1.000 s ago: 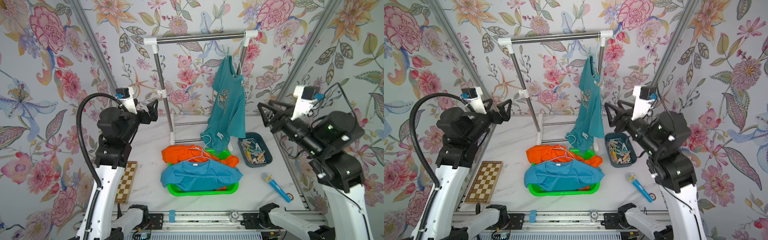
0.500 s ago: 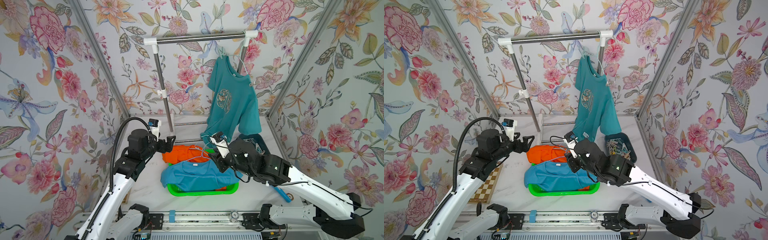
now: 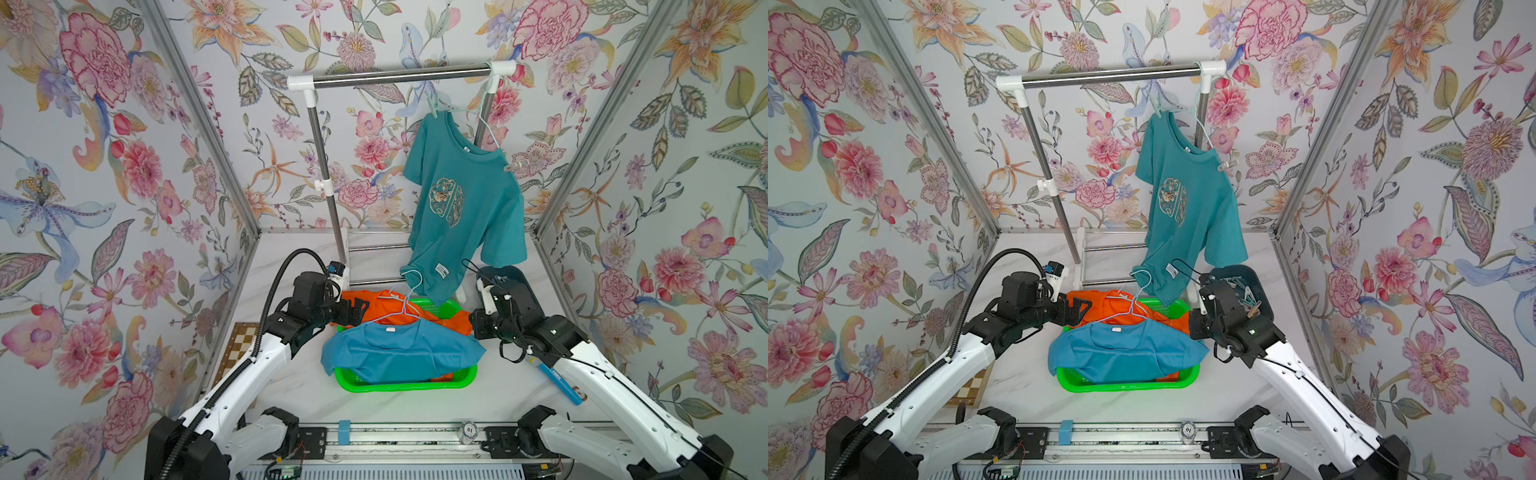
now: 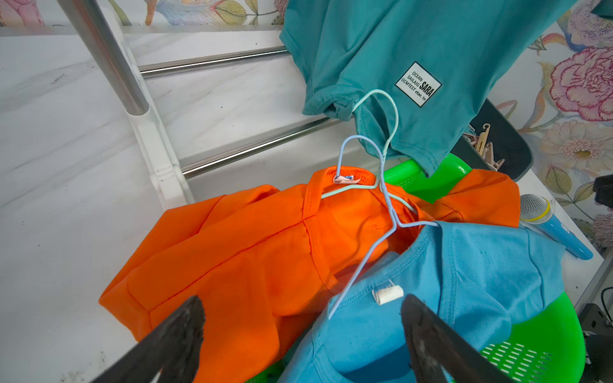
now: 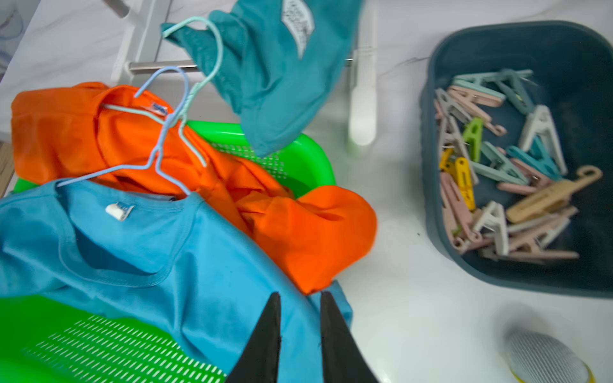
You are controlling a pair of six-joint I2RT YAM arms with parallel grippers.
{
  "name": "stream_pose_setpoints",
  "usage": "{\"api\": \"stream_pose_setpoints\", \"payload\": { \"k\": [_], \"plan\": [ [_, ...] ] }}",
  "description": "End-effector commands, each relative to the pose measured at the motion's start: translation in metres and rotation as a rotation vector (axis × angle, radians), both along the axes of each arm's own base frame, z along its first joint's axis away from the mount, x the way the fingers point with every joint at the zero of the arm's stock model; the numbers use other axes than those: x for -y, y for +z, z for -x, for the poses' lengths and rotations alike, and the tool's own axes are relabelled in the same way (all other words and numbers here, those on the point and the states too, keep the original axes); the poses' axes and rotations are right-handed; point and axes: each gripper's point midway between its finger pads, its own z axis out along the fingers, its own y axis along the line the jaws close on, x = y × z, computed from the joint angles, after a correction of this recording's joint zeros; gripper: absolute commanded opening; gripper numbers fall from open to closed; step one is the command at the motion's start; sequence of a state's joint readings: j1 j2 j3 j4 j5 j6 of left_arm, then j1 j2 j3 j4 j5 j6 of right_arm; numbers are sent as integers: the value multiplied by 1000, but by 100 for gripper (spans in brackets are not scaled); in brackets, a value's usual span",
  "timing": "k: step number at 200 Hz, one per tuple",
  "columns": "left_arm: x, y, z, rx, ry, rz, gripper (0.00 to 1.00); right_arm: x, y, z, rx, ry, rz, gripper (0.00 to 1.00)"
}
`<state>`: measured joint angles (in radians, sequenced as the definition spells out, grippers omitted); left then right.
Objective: Use clothespins to secure the t-shirt on both sides of the hanger
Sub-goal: Pick up the clothespin from the storage box.
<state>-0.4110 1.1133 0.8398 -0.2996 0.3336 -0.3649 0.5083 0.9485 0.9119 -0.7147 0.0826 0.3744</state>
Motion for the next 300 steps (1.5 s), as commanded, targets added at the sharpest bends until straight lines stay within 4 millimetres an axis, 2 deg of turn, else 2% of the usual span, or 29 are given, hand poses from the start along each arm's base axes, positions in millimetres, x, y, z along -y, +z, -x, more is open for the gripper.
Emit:
{"api": "stream_pose_setpoints", "payload": {
  "k": [1, 35, 53, 71, 123, 134, 158, 183, 226, 287, 300],
  "plan": [
    [19, 17, -10, 61, -30, 2, 95, 39, -15, 3, -48, -187, -76, 26],
    [43, 29, -19, 105, -67, 30, 100, 90, -41, -9, -133, -360, -159, 33],
    [51, 31, -25, 112, -76, 46, 100, 111, -52, -22, -164, -424, -187, 48],
    [55, 30, -31, 114, -78, 44, 100, 124, -59, -41, -171, -459, -201, 54],
    [63, 26, -40, 108, -93, 37, 100, 139, -83, -107, -218, -435, -154, 52],
    [64, 24, -42, 105, -93, 32, 100, 144, -90, -118, -236, -432, -129, 49],
    [66, 21, -45, 95, -89, 33, 100, 166, -91, -149, -228, -463, -37, 46],
    [66, 17, -48, 87, -84, 29, 100, 184, -97, -170, -234, -492, 51, 54],
    [69, 10, -53, 72, -85, 19, 100, 189, -118, -188, -284, -470, 149, 56],
    [73, 5, -58, 60, -95, 2, 100, 167, -160, -186, -378, -425, 135, 56],
    [73, 4, -59, 59, -95, -3, 100, 161, -168, -187, -387, -411, 127, 53]
  ]
}}
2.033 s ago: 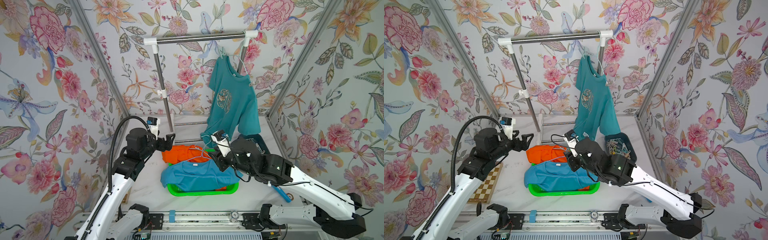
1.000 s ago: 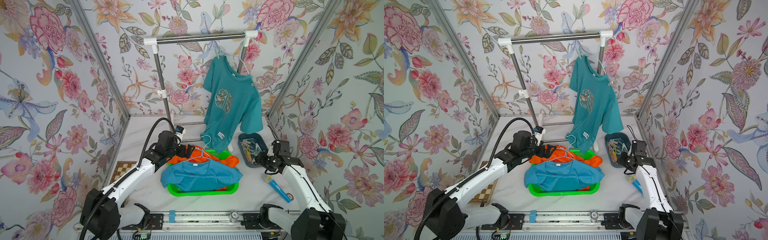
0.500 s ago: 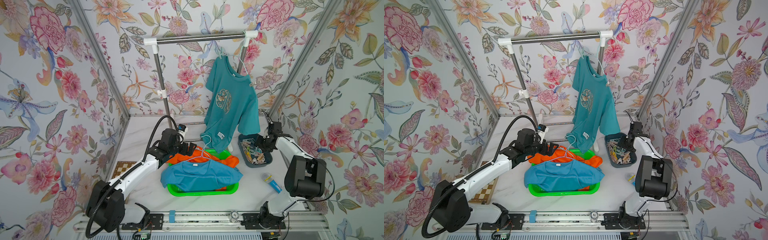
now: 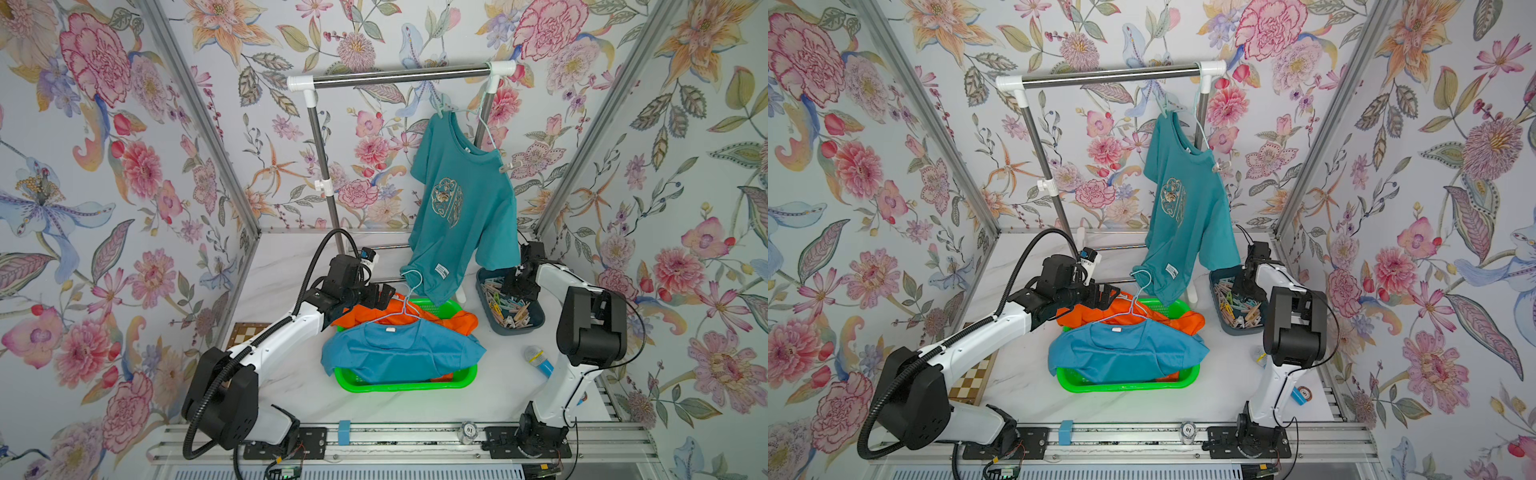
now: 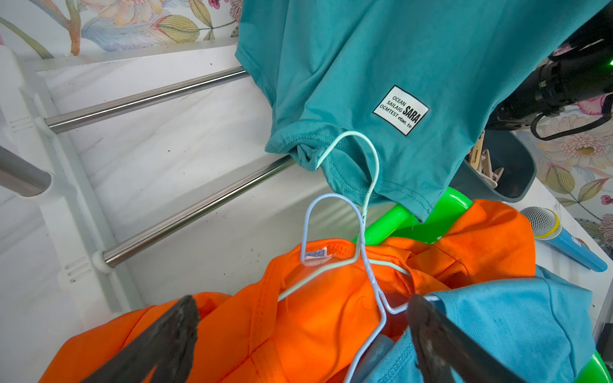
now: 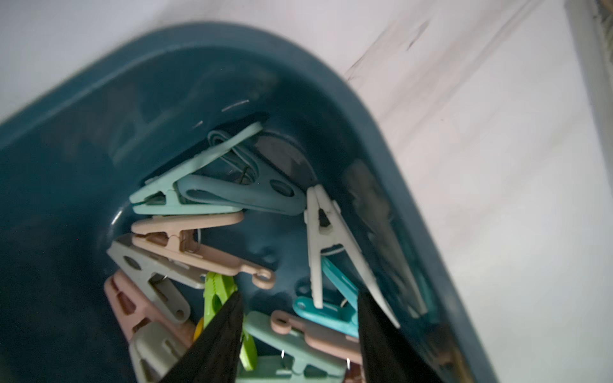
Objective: Use clothespins to secure the t-shirt on both sides of the hanger
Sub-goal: Pick up the clothespin from the storage box.
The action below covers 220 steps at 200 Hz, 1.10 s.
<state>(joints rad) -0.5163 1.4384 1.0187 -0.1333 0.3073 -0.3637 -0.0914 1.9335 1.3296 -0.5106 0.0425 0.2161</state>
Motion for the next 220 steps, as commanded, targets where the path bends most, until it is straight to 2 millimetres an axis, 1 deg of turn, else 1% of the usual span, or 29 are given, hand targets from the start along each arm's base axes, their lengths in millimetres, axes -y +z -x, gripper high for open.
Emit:
{"api": "stream_pose_setpoints", "payload": {
  "k": [1, 13, 27, 45, 58, 80, 87, 97, 114, 133, 168, 183, 220],
  "plan": [
    [6, 12, -6, 32, -10, 4, 100, -9, -13, -1, -31, 24, -11, 52],
    [6, 13, -7, 32, -9, 1, 100, -13, -16, -4, -31, 33, -19, 47],
    [5, 13, -7, 31, -7, 0, 100, -13, -17, -7, -31, 35, -18, 40],
    [5, 13, -7, 30, -5, 2, 100, -13, -15, -12, -23, 39, -17, 35],
    [6, 13, -8, 29, -5, 3, 100, -11, -11, -16, -12, 39, -7, 32],
    [6, 13, -8, 28, -4, 5, 100, -11, -5, -21, 4, 48, 2, 21],
    [6, 14, -9, 28, -3, 5, 100, -11, -3, -23, 11, 53, 4, 20],
    [7, 13, -9, 25, -3, 6, 100, -14, 0, -24, 18, 62, 1, 19],
    [7, 13, -9, 24, -6, 8, 100, -21, 6, -24, 32, 83, -12, 15],
    [8, 13, -10, 23, -8, 9, 100, -29, 14, -22, 49, 111, -14, 7],
    [9, 11, -9, 17, -14, 11, 100, -33, 32, -11, 80, 127, -4, 6],
    [10, 13, -8, 22, -17, 15, 100, -34, 40, -7, 97, 130, -6, 4],
    [9, 19, -5, 33, -22, 25, 100, -36, 61, 4, 139, 132, -30, 3]
  ]
}}
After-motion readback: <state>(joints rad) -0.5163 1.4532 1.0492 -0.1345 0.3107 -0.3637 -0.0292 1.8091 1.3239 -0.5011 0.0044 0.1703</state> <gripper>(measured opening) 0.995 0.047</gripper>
